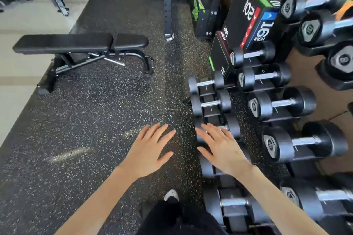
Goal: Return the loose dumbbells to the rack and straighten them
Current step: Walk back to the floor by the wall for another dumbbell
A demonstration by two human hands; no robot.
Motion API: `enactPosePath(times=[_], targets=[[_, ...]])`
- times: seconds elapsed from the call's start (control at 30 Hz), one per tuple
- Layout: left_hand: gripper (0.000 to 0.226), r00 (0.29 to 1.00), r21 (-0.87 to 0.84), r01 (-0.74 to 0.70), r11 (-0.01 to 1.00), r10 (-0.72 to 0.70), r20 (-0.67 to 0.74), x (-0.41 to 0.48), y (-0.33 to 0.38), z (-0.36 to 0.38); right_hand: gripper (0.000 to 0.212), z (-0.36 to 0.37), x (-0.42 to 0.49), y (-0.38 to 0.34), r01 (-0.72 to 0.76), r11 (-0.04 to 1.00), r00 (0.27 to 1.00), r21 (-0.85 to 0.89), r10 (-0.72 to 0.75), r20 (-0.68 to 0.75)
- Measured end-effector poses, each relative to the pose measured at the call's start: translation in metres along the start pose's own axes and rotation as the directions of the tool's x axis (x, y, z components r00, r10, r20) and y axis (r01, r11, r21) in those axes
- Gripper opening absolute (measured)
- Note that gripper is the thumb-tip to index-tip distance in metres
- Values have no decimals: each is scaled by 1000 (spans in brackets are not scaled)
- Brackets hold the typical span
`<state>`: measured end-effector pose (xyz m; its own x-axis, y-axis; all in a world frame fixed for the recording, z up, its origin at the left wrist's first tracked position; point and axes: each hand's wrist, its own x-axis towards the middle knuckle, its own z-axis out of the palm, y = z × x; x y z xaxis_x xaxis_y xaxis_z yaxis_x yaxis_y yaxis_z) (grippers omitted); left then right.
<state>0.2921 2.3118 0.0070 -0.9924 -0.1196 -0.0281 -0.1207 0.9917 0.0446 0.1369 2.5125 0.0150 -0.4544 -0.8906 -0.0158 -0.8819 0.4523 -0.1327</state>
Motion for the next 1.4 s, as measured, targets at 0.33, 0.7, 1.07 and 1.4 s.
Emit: enactPosePath(times=[0.33,0.7,1.07,1.4], targets=[[62,997,-25,65,998,-66,-50,57,-57,-13,57,-9,89,6,19,999,980,29,-13,-199],[60,992,-51,125,991,-124,17,129,-118,14,52,24,192,43,84,996,992,11,-83,-96],[53,992,-19,113,993,-114,-49,306,-241,-15,53,-15,400,120,106,993,991,-60,-111,-80],[53,983,-141,129,982,-145,-112,407,-289,-14,46,-18,503,161,94,996,979,6,-91,-184]])
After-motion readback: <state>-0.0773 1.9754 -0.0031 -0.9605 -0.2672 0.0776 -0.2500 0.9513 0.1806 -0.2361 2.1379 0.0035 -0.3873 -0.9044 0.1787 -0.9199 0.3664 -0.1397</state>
